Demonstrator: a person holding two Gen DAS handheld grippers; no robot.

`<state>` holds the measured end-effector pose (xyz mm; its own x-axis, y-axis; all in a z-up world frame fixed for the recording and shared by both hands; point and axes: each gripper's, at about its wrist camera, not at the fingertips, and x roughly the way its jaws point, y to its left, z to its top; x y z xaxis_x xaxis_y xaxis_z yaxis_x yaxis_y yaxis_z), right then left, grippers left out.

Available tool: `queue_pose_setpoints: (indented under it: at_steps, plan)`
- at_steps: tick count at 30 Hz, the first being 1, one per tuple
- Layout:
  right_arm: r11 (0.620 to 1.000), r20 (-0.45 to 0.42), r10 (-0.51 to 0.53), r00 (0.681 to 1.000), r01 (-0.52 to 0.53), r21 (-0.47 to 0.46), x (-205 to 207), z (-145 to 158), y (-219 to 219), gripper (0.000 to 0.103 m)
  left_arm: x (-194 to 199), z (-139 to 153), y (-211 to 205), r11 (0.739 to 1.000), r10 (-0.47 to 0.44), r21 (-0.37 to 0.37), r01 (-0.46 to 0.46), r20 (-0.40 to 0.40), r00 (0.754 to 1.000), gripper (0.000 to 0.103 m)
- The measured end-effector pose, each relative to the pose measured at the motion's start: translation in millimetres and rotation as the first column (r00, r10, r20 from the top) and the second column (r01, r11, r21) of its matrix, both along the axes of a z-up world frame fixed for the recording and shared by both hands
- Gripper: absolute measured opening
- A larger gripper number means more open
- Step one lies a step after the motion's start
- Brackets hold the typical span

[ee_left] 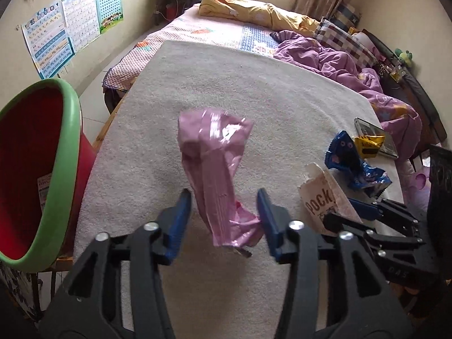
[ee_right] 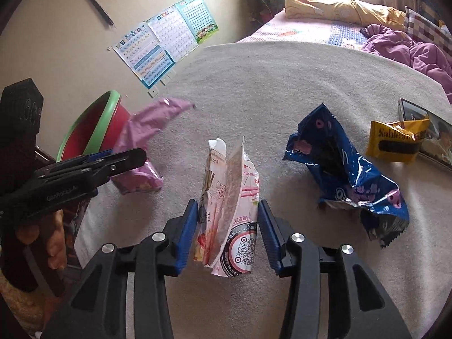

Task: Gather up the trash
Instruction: 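Carry the pink bag and white-pink snack bag over the red bucket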

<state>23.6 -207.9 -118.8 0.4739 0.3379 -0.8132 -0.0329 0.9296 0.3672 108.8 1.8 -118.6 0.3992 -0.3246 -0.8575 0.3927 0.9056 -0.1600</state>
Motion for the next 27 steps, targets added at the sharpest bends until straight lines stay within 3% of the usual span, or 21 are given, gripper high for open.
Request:
queue_pose_setpoints:
  at_steps: [4, 8, 9, 13, 16, 27]
  plan:
    - [1.0, 0.02, -0.025, 0.999, 0.025, 0.013, -4, 4, -5, 0.045, 0, -1, -2, 0.999, 0.027, -0.029, -0.026, 0.038, 0.999, 0.06]
    - [0.999, 0.02, -0.031, 0.999, 0.031, 0.013, -4, 4, -5, 0.045, 7, -5, -4, 0.999, 0.043, -0.032, -0.042, 0.052, 0.998, 0.059]
    - [1.0, 0.017, -0.028, 0.999, 0.028, 0.014, -4, 3, -4, 0.045, 8, -8, -6, 0.999, 0.041, -0.025, -0.04, 0.047, 0.998, 0.058]
    - [1.0, 0.001, -0.015, 1.0, 0.015, -0.002, -6, -2, 1, 0.04, 9, -19, -6, 0.999, 0.038, -0.014, -0.038, 0.026, 0.999, 0.03]
    - [1.0, 0.018, -0.025, 1.0, 0.025, -0.003, -9, 0, 3, 0.034, 2, -16, 3, 0.998, 0.058, -0.028, -0.057, 0.051, 0.997, 0.024]
    - [1.0, 0.114, -0.001, 0.993, 0.002, -0.007, -10, 31, 27, 0.033, -25, 25, 10, 0.999, 0.021, -0.031, -0.016, 0.182, 0.983, 0.023]
